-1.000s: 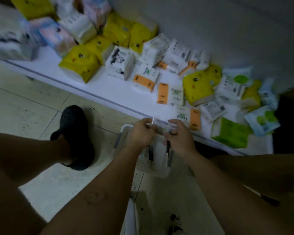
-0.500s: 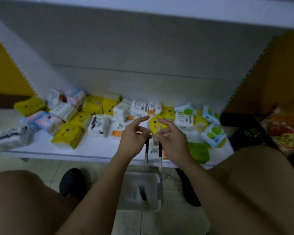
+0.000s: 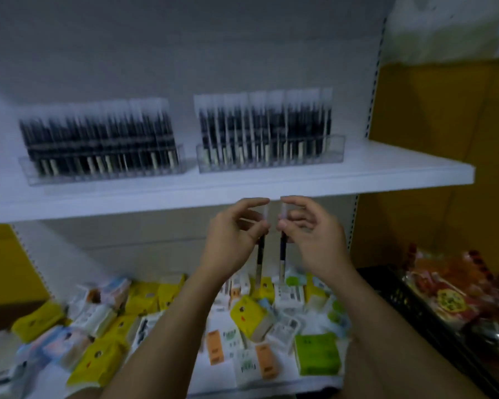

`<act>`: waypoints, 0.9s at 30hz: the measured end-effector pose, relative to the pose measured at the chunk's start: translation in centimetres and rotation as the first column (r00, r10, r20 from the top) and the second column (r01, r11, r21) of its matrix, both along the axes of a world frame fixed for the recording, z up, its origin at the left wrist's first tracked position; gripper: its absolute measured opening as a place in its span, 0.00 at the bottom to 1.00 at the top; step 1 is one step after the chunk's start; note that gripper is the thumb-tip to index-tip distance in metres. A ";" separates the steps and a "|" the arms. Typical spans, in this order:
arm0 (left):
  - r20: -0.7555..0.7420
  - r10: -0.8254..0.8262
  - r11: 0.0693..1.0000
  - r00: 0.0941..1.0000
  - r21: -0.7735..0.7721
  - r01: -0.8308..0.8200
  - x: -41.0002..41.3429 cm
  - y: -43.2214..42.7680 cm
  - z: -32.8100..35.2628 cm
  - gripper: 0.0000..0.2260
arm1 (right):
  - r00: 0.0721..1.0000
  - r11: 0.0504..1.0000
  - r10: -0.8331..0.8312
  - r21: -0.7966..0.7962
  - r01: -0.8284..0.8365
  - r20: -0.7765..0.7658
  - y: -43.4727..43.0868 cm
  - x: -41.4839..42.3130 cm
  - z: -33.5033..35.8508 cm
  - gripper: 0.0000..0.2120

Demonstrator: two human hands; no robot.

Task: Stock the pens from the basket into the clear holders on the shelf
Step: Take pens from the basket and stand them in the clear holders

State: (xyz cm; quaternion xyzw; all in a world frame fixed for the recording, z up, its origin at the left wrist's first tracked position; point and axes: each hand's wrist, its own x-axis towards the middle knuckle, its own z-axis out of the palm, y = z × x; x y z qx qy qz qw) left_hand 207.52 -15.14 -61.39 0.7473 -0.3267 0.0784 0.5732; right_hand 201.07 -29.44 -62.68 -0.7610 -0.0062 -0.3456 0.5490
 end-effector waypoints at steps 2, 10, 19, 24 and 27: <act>0.047 -0.019 1.000 0.999 -0.013 0.019 -0.3 -1.3 2.9 0.14 | 0.999 1.000 0.005 0.005 -0.005 0.053 -1.3 -0.4 2.8 0.17; 0.166 -0.086 0.992 0.982 -0.073 0.099 -0.6 -7.0 12.8 0.13 | 0.978 1.000 -0.002 -0.002 0.002 0.206 -6.8 -0.3 12.1 0.16; 0.285 -0.013 0.996 0.959 -0.078 0.037 1.7 -11.9 18.9 0.12 | 0.949 0.994 -0.104 0.016 0.104 0.299 -13.0 2.7 18.0 0.16; 0.361 0.058 0.995 0.931 -0.100 -0.023 3.8 -14.4 20.7 0.12 | 0.929 0.987 -0.160 0.026 0.161 0.333 -15.6 5.2 19.6 0.15; 0.397 0.062 0.996 0.916 -0.080 -0.033 5.0 -16.1 21.3 0.12 | 0.926 0.983 -0.183 0.029 0.184 0.331 -16.6 6.8 20.0 0.18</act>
